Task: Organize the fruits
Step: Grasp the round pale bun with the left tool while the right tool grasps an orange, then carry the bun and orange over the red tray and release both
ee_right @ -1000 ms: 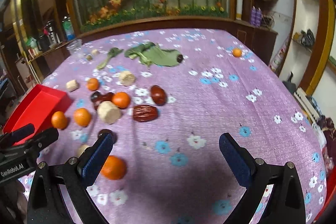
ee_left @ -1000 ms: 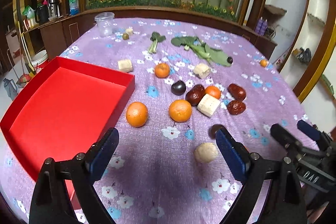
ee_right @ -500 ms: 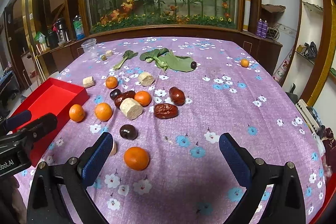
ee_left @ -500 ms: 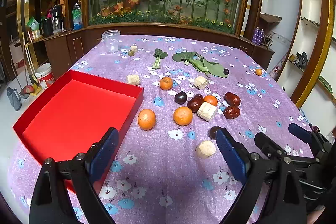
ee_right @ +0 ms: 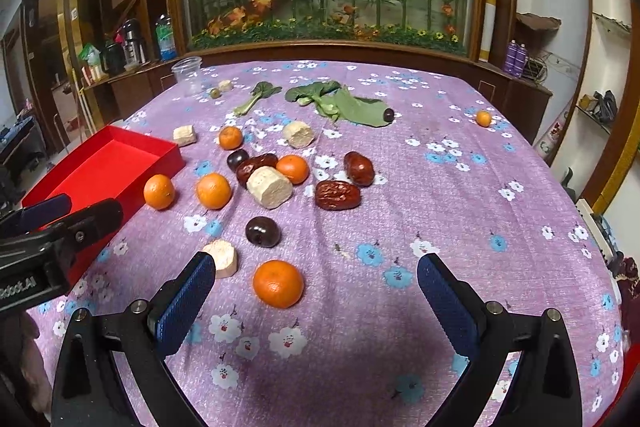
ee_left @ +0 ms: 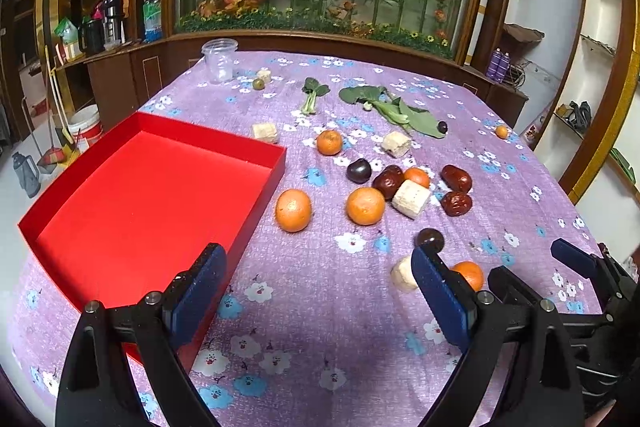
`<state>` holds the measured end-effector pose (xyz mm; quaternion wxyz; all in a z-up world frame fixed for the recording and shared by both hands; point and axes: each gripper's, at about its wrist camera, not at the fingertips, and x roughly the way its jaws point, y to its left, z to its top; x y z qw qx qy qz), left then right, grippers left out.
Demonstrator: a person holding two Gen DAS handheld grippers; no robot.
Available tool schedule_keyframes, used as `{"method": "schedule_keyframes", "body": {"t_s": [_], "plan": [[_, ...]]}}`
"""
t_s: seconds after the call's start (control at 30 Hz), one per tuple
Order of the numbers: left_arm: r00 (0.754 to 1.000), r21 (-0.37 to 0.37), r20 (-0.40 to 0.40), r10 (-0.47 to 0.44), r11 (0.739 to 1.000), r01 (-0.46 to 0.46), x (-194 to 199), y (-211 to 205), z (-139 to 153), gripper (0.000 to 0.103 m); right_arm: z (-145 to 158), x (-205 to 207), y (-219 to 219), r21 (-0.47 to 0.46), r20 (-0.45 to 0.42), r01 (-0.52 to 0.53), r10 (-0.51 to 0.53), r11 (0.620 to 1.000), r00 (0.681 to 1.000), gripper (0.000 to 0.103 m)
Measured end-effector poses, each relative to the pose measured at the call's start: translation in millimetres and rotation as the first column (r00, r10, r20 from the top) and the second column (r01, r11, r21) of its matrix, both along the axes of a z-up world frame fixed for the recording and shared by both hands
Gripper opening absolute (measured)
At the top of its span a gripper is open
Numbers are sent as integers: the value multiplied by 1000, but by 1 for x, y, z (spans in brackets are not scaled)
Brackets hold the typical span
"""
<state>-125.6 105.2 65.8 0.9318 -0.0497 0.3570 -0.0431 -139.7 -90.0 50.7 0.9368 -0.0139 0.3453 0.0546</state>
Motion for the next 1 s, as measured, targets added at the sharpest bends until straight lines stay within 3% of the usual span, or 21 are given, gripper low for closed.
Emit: {"method": "schedule_keyframes", "body": {"t_s": [0.23, 0.43, 0.47, 0.67, 0.73, 0.77, 0.8, 1.0], "plan": [[1000, -59, -17, 5, 998, -6, 11, 22, -8, 93, -9, 9, 7, 16, -50, -72, 73, 997, 996, 90], [994, -93, -55, -96, 992, 90, 18, 19, -18, 54, -19, 24, 11, 35, -117, -105, 109, 994, 987, 70], [992, -94, -62, -110, 990, 104, 19, 16, -20, 52, -22, 27, 12, 38, -134, -113, 117, 993, 984, 66], [977, -85, -80, -197, 978, 190, 23, -8, -26, 52, -34, 38, 14, 52, -192, -134, 142, 990, 971, 62], [972, -93, -88, -218, 973, 210, 25, -14, -28, 52, -36, 41, 13, 70, -209, -143, 155, 987, 965, 53], [970, -98, -96, -226, 971, 216, 27, -16, -30, 52, -39, 44, 13, 78, -226, -148, 162, 986, 961, 42], [967, -104, -105, -234, 969, 223, 28, -18, -31, 52, -40, 44, 13, 81, -232, -150, 165, 985, 959, 37], [942, -80, -129, -310, 950, 302, 34, -43, -37, 52, -39, 43, 1, 104, -237, -142, 163, 984, 958, 37]]}}
